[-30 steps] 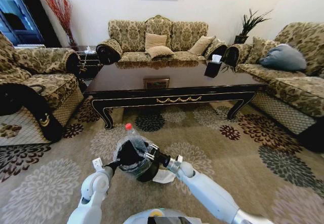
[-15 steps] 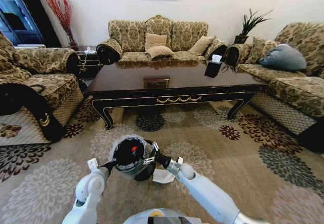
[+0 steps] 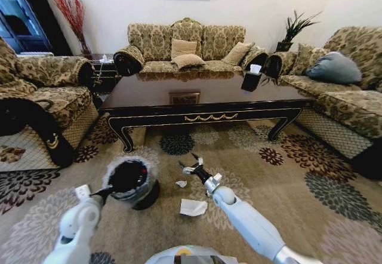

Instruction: Move to the front of the table and pick up the trash from the floor, then place it into the trash bin.

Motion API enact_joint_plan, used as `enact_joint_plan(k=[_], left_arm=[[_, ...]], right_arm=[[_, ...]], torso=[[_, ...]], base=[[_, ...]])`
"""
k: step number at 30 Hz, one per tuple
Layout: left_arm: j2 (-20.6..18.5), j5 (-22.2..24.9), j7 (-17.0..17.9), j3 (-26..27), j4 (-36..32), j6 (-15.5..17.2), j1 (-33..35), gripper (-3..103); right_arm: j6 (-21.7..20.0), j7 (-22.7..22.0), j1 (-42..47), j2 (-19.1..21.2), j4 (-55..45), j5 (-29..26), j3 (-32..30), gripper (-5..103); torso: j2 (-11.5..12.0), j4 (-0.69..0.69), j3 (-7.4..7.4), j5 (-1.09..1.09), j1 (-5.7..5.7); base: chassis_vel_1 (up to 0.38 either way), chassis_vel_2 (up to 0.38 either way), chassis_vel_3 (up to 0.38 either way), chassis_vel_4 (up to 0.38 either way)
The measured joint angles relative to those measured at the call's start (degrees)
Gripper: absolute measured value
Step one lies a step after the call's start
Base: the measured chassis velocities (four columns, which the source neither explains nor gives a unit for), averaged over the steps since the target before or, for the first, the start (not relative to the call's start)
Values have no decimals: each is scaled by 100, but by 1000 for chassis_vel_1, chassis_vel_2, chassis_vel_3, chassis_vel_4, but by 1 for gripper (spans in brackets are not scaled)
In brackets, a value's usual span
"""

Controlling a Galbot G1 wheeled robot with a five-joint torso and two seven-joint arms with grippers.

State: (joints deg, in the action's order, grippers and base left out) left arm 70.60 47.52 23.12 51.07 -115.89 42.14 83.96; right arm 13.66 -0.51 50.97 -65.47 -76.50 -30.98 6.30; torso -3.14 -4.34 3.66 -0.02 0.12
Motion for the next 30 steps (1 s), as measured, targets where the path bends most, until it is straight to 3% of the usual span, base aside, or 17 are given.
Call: enact_joint_plan(k=[3, 10, 16, 19, 22, 30], left_arm=[[-167, 211, -6, 328, 27, 0, 31, 2], [-312, 405, -16, 757, 21, -4, 180, 2], [-330, 442, -27, 888, 13, -4, 252, 2], [-383, 448, -29, 900, 10, -3, 246, 2], [-408, 456, -28, 897, -12, -3, 232, 2], [-378, 429, -16, 791, -80, -3, 245, 2]], right_arm=[[-527, -722, -108, -158, 416, -187, -12, 100], [-1112, -1323, -144, -374, 1002, -114, -80, 100], [-1926, -1770, 222, -27, 686, -81, 17, 100], [-2383, -2253, 467, 174, 289, -218, 129, 100], [-2456, -2352, 556, 186, 221, -255, 196, 100], [-2068, -1822, 559, -247, 520, -446, 71, 100]], torso=[[0, 0, 0, 1, 0], [0, 4, 0, 2, 0], [0, -1, 0, 1, 0], [0, 0, 0, 1, 0], [0, 1, 0, 2, 0], [0, 3, 0, 2, 0]], base=[[0, 0, 0, 0], [0, 0, 0, 0], [0, 0, 0, 0], [0, 0, 0, 0], [0, 0, 0, 0], [0, 0, 0, 0]])
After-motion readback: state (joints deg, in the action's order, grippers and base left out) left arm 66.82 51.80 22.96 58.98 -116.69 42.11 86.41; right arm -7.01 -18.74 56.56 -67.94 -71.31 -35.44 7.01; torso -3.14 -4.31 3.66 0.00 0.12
